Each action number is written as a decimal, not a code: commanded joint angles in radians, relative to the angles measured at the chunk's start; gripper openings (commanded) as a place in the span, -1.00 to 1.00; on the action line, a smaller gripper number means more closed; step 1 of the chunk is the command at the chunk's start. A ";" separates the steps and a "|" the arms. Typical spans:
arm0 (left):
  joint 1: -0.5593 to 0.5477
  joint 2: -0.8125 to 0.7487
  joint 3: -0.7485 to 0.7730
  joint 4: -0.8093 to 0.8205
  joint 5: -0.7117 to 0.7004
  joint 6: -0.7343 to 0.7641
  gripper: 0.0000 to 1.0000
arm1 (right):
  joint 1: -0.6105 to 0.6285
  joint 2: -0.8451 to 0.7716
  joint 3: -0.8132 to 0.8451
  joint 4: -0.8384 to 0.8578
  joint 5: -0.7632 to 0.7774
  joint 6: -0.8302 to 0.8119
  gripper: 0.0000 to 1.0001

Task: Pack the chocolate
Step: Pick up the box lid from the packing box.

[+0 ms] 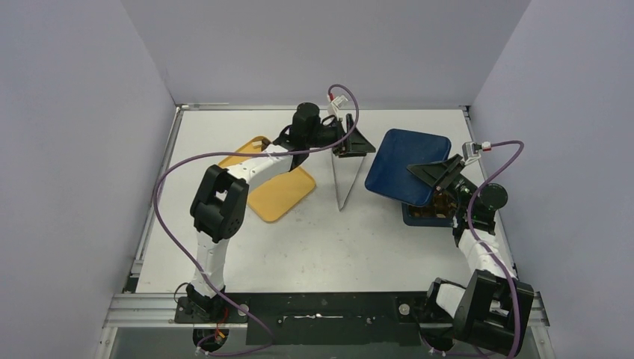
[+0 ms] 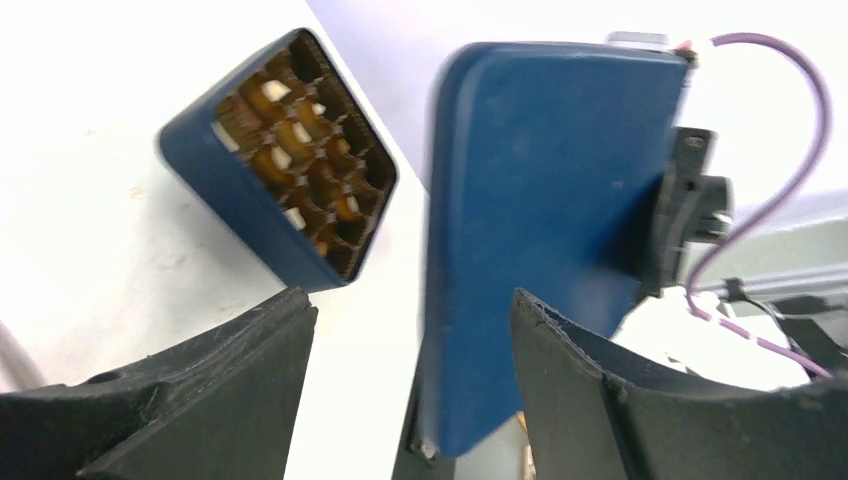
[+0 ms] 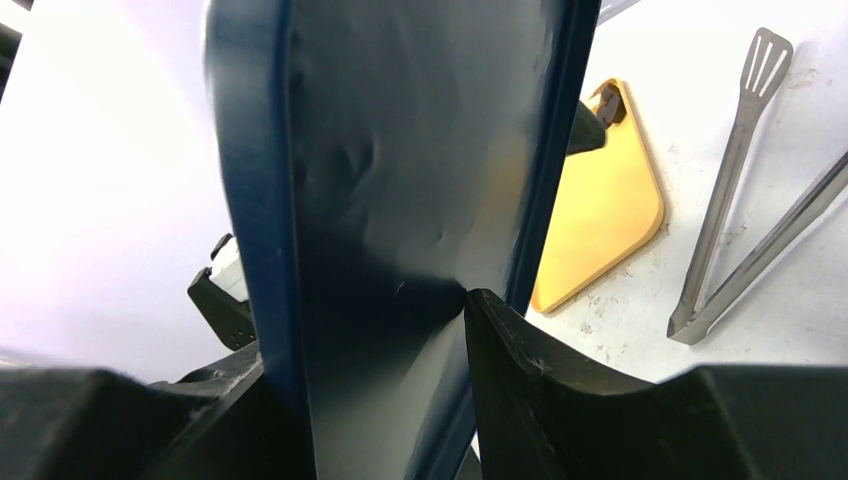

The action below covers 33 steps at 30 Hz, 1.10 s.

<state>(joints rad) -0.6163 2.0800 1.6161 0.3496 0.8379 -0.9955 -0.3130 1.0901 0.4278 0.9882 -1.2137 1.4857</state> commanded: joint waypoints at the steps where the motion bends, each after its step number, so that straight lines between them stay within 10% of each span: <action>1: 0.003 -0.056 0.053 -0.219 -0.071 0.170 0.37 | 0.008 -0.043 0.064 0.051 -0.008 -0.016 -0.62; 14: -0.038 0.045 0.033 0.326 0.105 -0.250 0.28 | 0.017 -0.049 0.067 0.122 -0.014 0.060 -0.60; 22: -0.040 0.035 -0.013 0.433 0.113 -0.316 -0.20 | 0.018 -0.033 0.052 0.097 0.001 0.034 -0.47; 33: -0.020 -0.005 -0.143 0.601 0.026 -0.452 -0.94 | -0.062 -0.117 0.194 -0.771 0.168 -0.525 0.28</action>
<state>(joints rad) -0.6331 2.1292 1.5021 0.8352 0.9020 -1.4128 -0.3298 1.0340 0.5262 0.4793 -1.1366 1.1835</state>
